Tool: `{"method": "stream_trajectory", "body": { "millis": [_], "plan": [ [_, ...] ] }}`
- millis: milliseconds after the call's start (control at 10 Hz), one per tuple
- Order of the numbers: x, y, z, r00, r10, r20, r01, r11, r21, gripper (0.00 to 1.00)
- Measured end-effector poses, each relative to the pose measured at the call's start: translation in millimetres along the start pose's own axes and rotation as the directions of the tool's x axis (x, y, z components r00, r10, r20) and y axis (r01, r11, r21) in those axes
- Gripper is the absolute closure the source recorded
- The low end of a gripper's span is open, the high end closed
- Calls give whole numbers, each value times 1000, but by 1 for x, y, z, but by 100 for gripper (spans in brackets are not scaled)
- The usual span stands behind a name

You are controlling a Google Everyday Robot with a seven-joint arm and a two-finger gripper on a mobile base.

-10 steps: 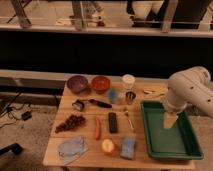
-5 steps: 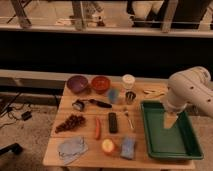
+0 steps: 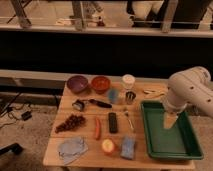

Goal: Wipe table surface with towel

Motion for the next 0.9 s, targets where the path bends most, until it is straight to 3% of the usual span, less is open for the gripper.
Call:
{"method": "stream_trajectory", "body": {
  "millis": [400, 900],
  "plan": [
    [-31, 10, 12, 998, -6, 67, 8, 1000, -22, 20],
    [-102, 32, 19, 987, -107, 118, 111, 993, -26, 20]
  ]
}}
